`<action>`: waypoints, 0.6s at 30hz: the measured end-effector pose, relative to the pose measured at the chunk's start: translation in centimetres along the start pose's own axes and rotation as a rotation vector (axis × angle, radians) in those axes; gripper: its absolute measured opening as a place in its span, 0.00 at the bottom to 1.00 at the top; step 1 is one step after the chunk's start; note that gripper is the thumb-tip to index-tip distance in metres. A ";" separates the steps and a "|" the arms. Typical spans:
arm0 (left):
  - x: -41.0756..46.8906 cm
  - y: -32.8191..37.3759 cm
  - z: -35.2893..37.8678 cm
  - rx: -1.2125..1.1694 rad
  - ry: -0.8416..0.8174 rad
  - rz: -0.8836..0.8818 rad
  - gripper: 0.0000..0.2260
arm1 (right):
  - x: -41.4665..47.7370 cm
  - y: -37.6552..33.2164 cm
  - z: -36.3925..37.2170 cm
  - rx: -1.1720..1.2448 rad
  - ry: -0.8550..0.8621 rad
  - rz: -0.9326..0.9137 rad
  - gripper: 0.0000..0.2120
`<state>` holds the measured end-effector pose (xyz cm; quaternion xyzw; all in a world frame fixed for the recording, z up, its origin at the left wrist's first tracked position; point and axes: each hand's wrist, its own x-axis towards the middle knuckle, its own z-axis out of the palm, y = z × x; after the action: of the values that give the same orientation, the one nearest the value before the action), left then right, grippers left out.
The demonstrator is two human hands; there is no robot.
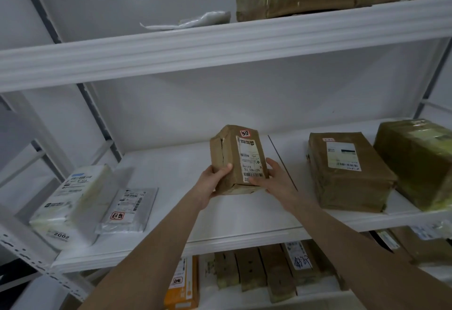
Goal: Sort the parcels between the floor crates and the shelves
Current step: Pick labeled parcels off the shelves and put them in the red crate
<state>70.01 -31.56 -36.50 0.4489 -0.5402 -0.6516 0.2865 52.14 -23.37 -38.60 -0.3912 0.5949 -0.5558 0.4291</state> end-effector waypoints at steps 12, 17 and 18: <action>0.0 0.6 -3.8 0.448 -0.069 -0.168 0.14 | 0.5 -0.6 0.3 -0.763 0.122 -0.123 0.44; -0.1 0.7 -4.9 0.588 -0.138 -0.225 0.14 | 1.3 -0.1 1.6 -1.127 -0.270 -0.164 0.49; -0.1 0.4 -4.8 0.580 -0.106 -0.188 0.16 | 1.5 0.2 2.0 -1.133 -0.294 -0.149 0.49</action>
<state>74.34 -33.74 -36.10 0.5253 -0.6740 -0.5164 0.0565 53.58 -25.40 -38.95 -0.6732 0.7042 -0.1198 0.1911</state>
